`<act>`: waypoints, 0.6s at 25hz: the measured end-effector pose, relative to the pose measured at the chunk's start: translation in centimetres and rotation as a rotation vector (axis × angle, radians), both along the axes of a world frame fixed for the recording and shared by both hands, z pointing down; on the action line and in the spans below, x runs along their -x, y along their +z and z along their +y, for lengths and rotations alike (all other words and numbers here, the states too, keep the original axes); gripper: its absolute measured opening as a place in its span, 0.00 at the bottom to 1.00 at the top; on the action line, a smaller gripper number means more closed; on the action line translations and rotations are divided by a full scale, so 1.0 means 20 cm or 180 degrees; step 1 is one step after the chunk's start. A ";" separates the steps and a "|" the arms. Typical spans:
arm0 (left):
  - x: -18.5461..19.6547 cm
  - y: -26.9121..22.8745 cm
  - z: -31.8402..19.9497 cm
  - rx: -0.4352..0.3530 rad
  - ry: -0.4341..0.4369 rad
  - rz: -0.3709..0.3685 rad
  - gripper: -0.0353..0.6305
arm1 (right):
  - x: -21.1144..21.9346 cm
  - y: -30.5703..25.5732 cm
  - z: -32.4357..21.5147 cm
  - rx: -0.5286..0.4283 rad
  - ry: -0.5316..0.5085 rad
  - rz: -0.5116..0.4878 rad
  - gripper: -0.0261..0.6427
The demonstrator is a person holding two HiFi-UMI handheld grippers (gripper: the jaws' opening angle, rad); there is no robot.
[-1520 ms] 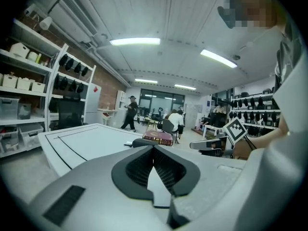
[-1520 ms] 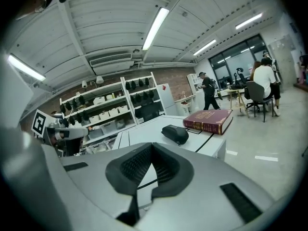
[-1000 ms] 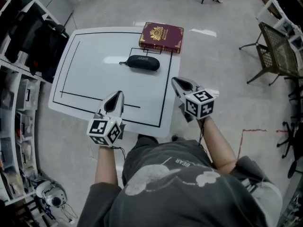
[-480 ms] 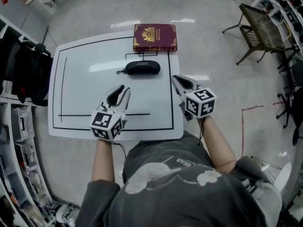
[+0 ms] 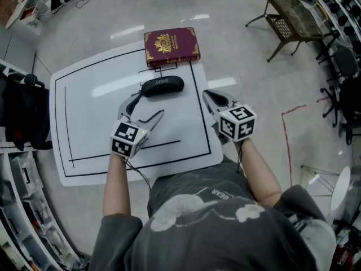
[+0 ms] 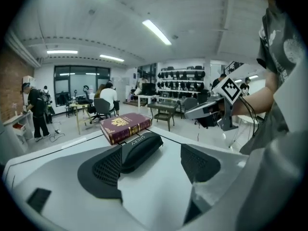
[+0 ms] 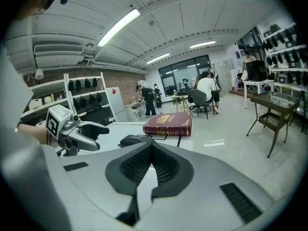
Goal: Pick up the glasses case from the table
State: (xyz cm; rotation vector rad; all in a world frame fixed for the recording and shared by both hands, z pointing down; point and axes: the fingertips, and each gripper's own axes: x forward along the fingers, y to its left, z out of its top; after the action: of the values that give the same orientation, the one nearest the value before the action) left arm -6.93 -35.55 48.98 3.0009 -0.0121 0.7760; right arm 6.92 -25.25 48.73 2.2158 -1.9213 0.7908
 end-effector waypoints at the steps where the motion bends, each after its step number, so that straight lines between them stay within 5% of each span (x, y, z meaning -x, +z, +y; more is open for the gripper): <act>1: -0.02 0.03 -0.01 -0.0048 0.0075 -0.0069 0.61 | 0.00 0.00 0.00 0.0015 0.0029 0.0004 0.04; 15: -0.25 0.29 -0.17 -0.0514 0.0731 -0.0603 0.65 | -0.13 0.05 -0.02 0.0211 0.0340 -0.0018 0.04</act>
State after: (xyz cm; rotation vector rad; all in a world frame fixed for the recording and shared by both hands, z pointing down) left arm -1.90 -38.90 54.73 3.1023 0.2816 1.1308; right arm 9.50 -25.64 49.82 2.2950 -1.7645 0.8632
